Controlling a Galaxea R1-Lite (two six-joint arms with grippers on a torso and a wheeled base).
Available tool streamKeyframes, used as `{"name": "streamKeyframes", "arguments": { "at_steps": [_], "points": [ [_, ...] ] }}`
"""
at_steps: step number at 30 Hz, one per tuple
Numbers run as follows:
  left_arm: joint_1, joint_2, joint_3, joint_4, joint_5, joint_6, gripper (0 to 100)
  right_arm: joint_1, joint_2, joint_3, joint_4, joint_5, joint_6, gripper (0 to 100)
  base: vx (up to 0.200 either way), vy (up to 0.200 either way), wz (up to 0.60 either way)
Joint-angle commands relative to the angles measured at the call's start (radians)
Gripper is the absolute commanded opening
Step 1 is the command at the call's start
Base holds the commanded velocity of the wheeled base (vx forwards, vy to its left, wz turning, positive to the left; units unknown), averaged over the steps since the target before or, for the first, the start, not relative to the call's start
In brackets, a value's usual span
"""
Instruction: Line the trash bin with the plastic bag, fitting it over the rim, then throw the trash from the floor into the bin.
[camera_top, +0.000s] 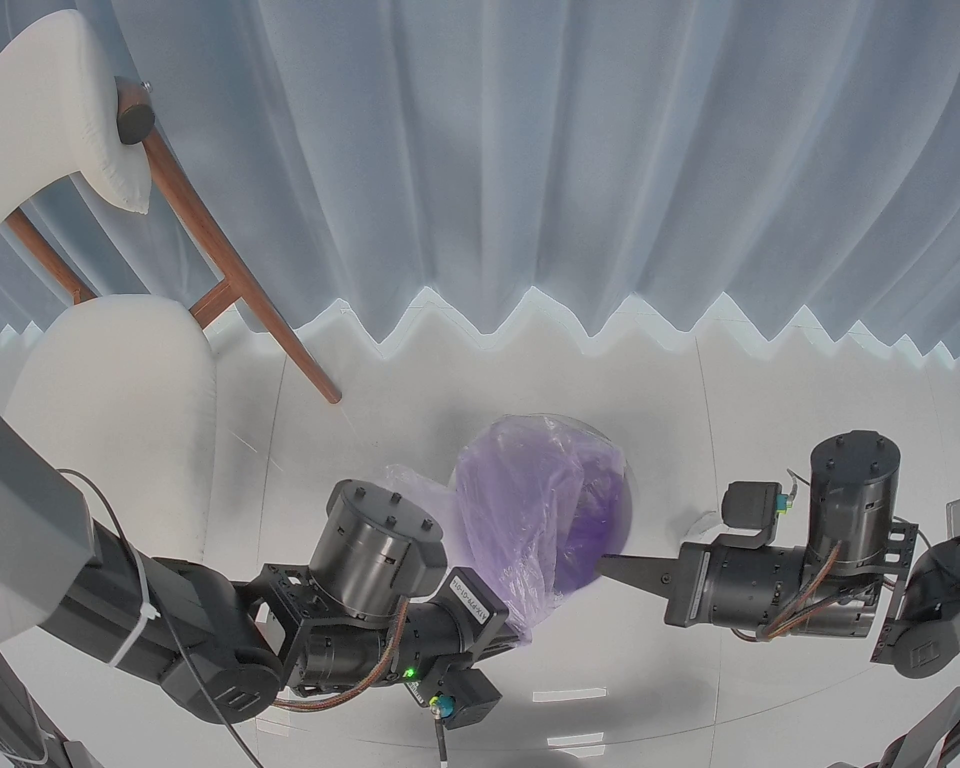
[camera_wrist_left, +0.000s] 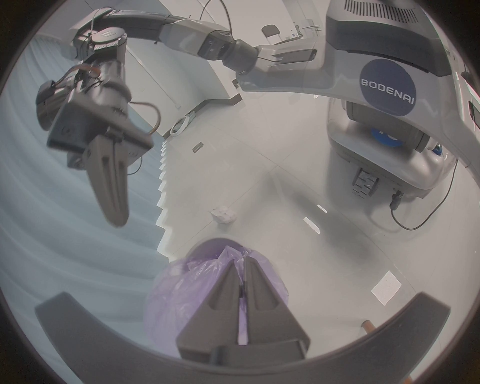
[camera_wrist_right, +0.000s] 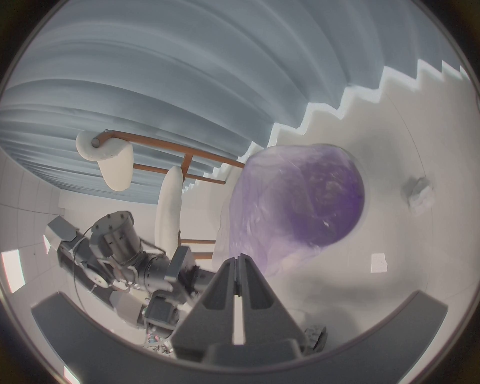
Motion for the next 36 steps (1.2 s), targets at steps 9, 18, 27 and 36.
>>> {"name": "streamKeyframes", "arguments": {
  "at_steps": [9, 18, 27, 36],
  "points": [
    [-0.019, 0.007, 0.077, -0.005, -0.003, 0.016, 0, 0.007, 0.275, 0.069, -0.255, -0.211, -0.118, 100, 0.0, 0.0, 0.0],
    [-0.018, 0.005, 0.079, -0.005, -0.004, 0.013, 0, 0.016, 0.307, 0.072, -0.329, -0.242, -0.134, 100, 0.0, 0.0, 0.0],
    [-0.018, 0.007, 0.074, -0.004, -0.003, 0.012, 0, 0.043, 0.306, 0.072, -0.423, -0.242, -0.131, 100, 0.0, 0.0, 0.0],
    [-0.019, 0.027, 0.069, -0.007, -0.003, 0.01, 0, 0.07, 0.318, 0.075, -0.483, -0.24, -0.131, 100, 0.0, 0.0, 0.0]
  ]
}}
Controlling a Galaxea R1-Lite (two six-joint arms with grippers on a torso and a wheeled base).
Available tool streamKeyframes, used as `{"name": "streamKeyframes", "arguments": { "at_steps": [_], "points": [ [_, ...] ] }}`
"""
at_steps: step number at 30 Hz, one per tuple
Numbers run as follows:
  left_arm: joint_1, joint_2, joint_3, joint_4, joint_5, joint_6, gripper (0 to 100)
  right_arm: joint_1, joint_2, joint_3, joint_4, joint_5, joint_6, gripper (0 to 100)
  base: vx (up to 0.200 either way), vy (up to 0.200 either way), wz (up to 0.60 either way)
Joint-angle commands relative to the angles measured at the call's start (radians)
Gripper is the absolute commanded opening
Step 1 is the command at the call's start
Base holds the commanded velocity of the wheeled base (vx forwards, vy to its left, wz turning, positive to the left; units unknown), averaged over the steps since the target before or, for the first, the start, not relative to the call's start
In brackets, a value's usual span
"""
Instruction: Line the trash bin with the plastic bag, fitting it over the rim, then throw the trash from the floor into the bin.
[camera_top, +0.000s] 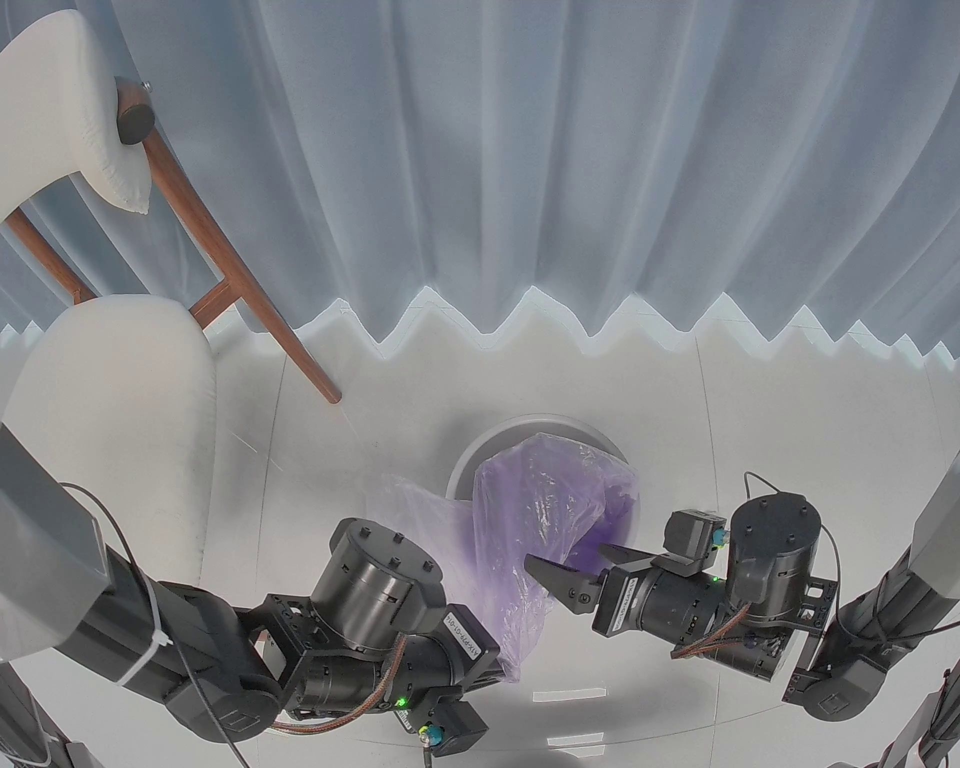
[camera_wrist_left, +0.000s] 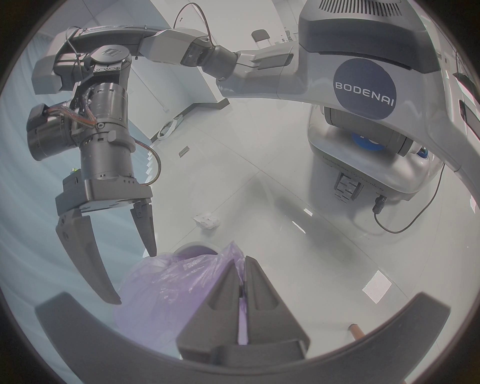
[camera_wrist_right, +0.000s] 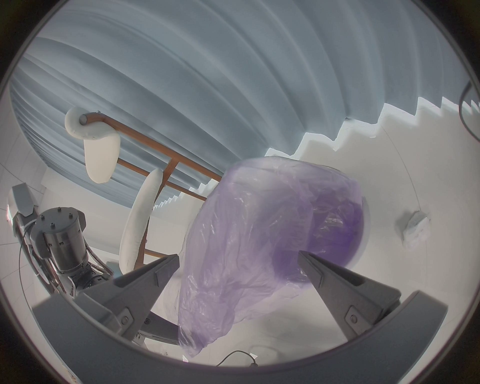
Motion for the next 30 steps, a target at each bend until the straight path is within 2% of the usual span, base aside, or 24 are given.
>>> {"name": "streamKeyframes", "arguments": {
  "at_steps": [1, 9, 17, 18, 30],
  "points": [
    [-0.004, 0.022, -0.004, -0.004, 0.0, 0.0, 0, 0.015, 0.018, -0.001, -0.003, 0.002, 0.002, 100, 0.0, 0.0, 0.0],
    [-0.024, 0.034, -0.021, -0.006, 0.0, -0.004, 0, 0.029, 0.044, 0.002, -0.07, 0.0, 0.001, 100, 0.0, 0.0, 0.0],
    [-0.026, 0.029, -0.033, -0.006, 0.0, -0.006, 0, 0.034, 0.067, 0.016, -0.076, 0.0, 0.001, 100, 0.0, 0.0, 0.0],
    [-0.026, 0.029, -0.033, -0.006, 0.0, -0.006, 0, 0.034, 0.067, 0.016, -0.076, 0.0, 0.001, 0, 0.0, 0.0, 0.0],
    [-0.035, 0.02, -0.035, -0.006, 0.002, -0.034, 0, 0.034, 0.067, 0.017, -0.102, 0.0, -0.002, 0, 0.0, 0.0, 0.0]
  ]
}}
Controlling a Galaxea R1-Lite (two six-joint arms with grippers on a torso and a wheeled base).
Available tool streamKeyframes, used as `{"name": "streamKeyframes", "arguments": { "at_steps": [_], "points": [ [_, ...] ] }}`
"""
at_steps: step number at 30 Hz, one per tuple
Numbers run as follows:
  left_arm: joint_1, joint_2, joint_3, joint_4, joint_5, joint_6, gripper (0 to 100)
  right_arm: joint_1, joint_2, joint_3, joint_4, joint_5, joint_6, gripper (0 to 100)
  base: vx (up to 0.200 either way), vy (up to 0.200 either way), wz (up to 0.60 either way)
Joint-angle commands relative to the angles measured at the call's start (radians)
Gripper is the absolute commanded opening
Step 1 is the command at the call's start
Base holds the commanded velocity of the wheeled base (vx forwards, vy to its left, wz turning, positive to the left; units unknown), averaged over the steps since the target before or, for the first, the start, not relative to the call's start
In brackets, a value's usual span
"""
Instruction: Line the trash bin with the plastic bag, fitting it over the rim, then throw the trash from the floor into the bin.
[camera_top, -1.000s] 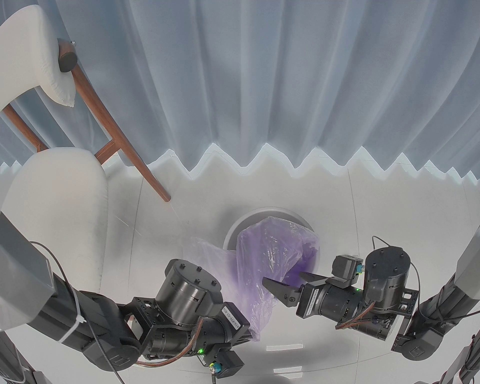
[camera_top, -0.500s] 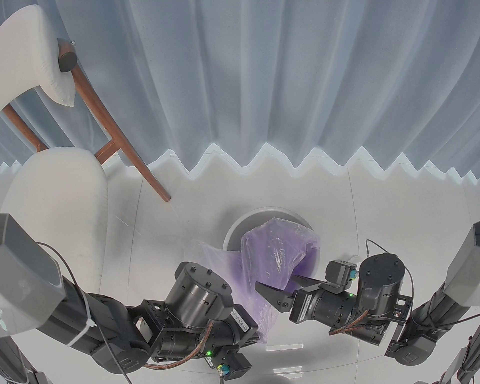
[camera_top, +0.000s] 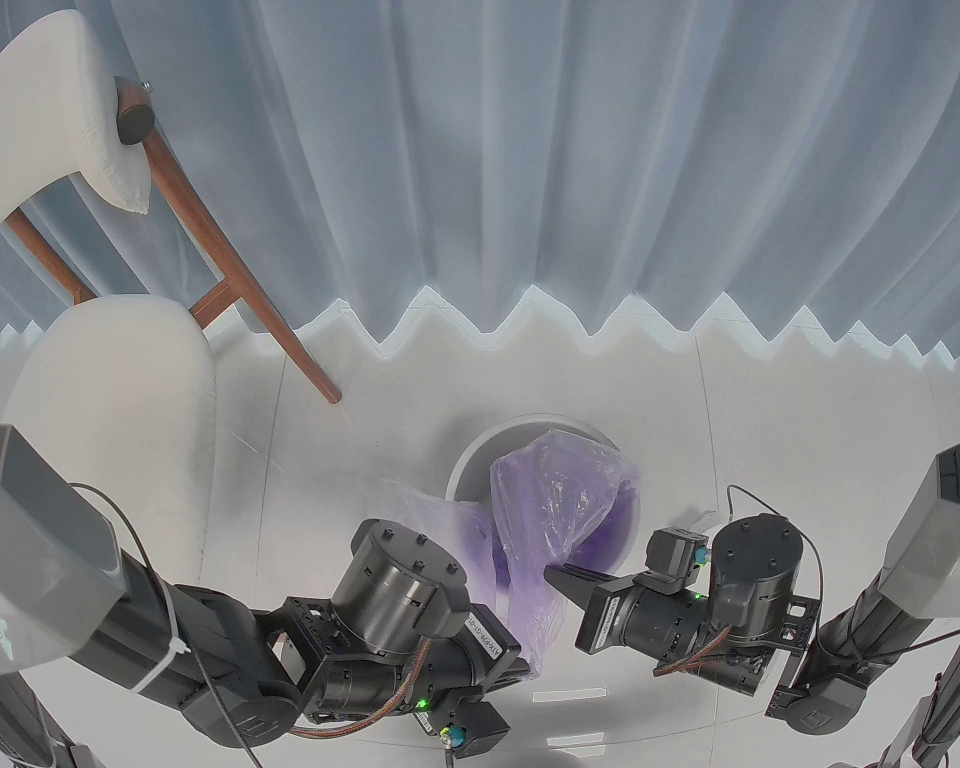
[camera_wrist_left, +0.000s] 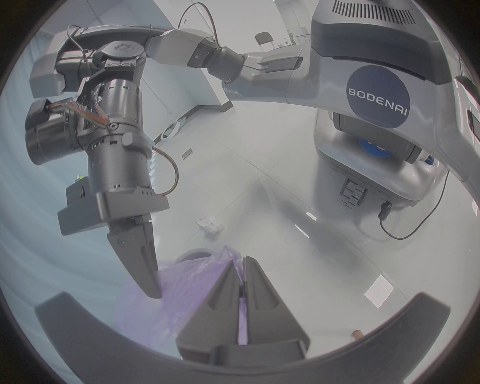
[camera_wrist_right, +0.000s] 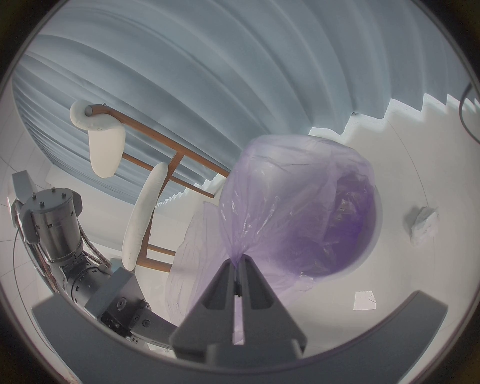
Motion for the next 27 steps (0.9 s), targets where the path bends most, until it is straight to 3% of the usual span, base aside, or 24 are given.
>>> {"name": "streamKeyframes", "arguments": {
  "at_steps": [1, 8, 12, 19, 27],
  "points": [
    [-0.004, -0.002, 0.002, 0.0, 0.0, 0.0, 0, -0.001, 0.003, 0.001, -0.014, 0.0, -0.001, 0, 0.0, 0.0, 0.0],
    [0.008, -0.016, 0.003, -0.014, 0.0, -0.008, 0, -0.047, -0.042, 0.013, -0.054, -0.003, -0.034, 0, 0.0, 0.0, 0.0],
    [0.008, -0.029, 0.008, -0.091, 0.006, -0.075, 0, -0.091, -0.072, 0.03, -0.078, 0.006, -0.055, 0, 0.0, 0.0, 0.0],
    [-0.017, 0.001, 0.02, -0.26, 0.025, -0.218, 0, -0.13, -0.114, 0.069, -0.081, 0.114, -0.05, 0, 0.0, 0.0, 0.0],
    [-0.037, -0.002, 0.148, -0.379, 0.109, -0.298, 0, -0.131, -0.115, 0.072, -0.083, 0.114, -0.057, 0, 0.0, 0.0, 0.0]
  ]
}}
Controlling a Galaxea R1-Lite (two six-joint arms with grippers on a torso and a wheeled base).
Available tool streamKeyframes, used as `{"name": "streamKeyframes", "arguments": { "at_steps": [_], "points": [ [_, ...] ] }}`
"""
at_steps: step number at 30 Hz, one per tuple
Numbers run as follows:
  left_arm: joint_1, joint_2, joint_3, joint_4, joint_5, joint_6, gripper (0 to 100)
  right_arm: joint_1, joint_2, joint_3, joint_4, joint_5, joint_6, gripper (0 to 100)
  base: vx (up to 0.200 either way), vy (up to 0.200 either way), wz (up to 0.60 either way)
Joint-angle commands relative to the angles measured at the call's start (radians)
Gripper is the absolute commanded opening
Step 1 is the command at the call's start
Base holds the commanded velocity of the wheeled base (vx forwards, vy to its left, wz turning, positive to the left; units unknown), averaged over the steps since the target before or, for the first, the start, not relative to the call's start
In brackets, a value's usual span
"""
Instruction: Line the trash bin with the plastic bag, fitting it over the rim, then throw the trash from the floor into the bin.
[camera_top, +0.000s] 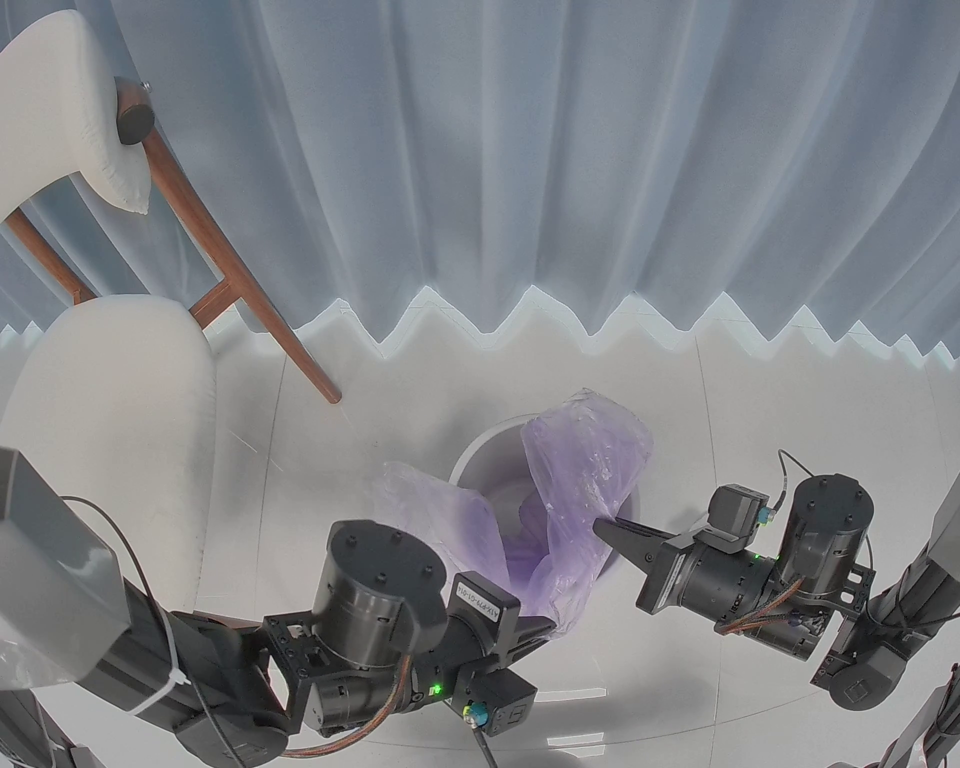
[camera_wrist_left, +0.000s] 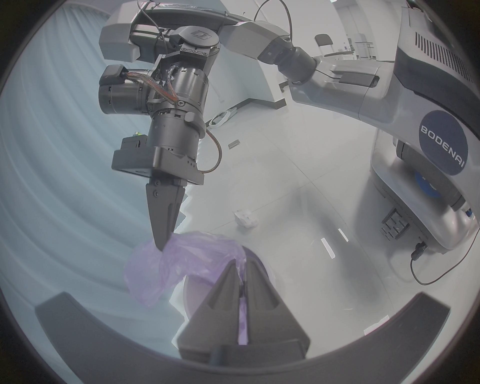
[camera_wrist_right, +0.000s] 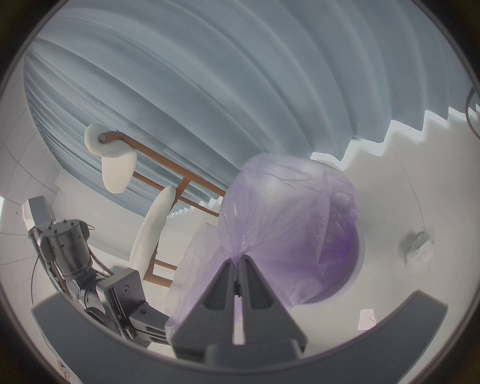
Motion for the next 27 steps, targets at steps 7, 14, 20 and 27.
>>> {"name": "streamKeyframes", "arguments": {
  "at_steps": [7, 14, 20, 27],
  "points": [
    [-0.061, -0.059, 0.128, -0.112, 0.098, -0.156, 100, -0.019, -0.039, 0.048, 0.0, 0.058, -0.003, 0, 0.0, 0.0, 0.0],
    [-0.15, -0.14, 0.12, -0.116, 0.262, -0.427, 100, -0.018, -0.07, 0.065, 0.009, 0.067, -0.003, 0, 0.0, 0.0, 0.0],
    [-0.157, -0.217, 0.125, -0.109, 0.314, -0.65, 100, -0.025, -0.062, 0.067, 0.011, 0.067, -0.003, 0, 0.0, 0.0, 0.0],
    [-0.121, -0.358, 0.14, -0.033, 0.314, -0.955, 100, -0.025, -0.05, 0.07, 0.011, 0.067, -0.003, 0, 0.0, 0.0, 0.0]
  ]
}}
